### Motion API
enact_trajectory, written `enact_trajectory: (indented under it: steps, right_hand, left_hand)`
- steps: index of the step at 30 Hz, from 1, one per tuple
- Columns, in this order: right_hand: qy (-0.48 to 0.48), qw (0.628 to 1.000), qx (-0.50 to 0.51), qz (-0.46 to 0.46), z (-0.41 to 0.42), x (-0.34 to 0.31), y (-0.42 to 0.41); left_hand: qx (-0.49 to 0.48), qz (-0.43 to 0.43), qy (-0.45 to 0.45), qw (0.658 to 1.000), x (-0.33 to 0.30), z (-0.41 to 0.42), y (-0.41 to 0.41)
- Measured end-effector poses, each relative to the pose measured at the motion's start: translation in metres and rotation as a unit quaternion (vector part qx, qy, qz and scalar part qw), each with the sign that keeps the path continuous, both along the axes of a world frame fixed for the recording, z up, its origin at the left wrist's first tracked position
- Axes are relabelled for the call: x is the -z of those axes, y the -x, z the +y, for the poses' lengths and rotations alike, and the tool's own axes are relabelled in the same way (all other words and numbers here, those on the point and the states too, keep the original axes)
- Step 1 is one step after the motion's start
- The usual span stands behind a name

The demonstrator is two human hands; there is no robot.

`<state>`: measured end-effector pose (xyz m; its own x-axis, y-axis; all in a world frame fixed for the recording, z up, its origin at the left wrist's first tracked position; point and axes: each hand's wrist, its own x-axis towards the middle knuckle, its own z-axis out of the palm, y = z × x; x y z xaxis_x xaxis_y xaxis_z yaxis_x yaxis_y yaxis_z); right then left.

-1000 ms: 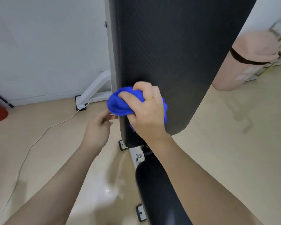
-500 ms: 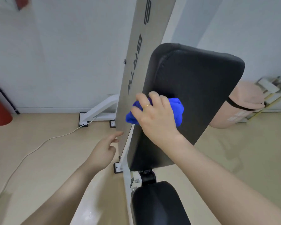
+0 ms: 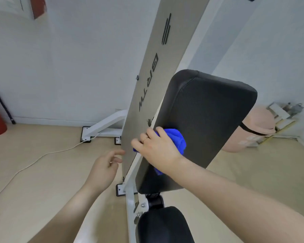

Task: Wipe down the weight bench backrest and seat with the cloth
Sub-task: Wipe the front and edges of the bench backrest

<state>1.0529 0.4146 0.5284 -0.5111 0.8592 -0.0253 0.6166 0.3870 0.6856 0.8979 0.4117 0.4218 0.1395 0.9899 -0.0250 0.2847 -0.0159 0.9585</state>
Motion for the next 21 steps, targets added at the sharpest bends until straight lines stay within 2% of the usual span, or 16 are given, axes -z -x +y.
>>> enact_trajectory:
  steps: [3, 6, 9, 12, 14, 16, 18, 21]
  right_hand:
    - [-0.167, 0.983, -0.059, 0.037, 0.017, -0.053, -0.008]
    - [-0.236, 0.966, -0.005, 0.102, 0.028, -0.088, 0.005]
    - [-0.175, 0.978, 0.029, 0.109, 0.030, -0.063, 0.011]
    - [-0.035, 0.997, 0.070, -0.009, 0.012, -0.006, 0.016]
    - [0.064, 0.992, 0.098, -0.038, 0.000, 0.025, 0.021]
    - [0.106, 0.988, 0.102, -0.052, 0.004, 0.033, 0.022]
    - [0.077, 0.993, 0.073, -0.053, 0.013, 0.018, 0.021]
    - [-0.081, 0.995, 0.053, -0.015, 0.028, -0.022, 0.015]
  left_hand:
    - [0.023, 0.011, -0.027, 0.999, -0.019, 0.006, -0.009]
    - [0.049, 0.004, -0.045, 0.998, -0.032, 0.020, -0.019]
    - [0.080, 0.015, -0.062, 0.995, -0.030, 0.027, -0.031]
    - [0.115, 0.024, -0.066, 0.991, -0.012, 0.024, -0.040]
    - [0.126, 0.018, -0.034, 0.991, 0.002, 0.018, -0.041]
    - [0.144, 0.027, -0.003, 0.989, 0.013, 0.014, -0.039]
    - [0.152, 0.051, 0.001, 0.987, 0.015, 0.016, -0.033]
    - [0.148, 0.043, -0.019, 0.988, 0.004, 0.023, -0.030]
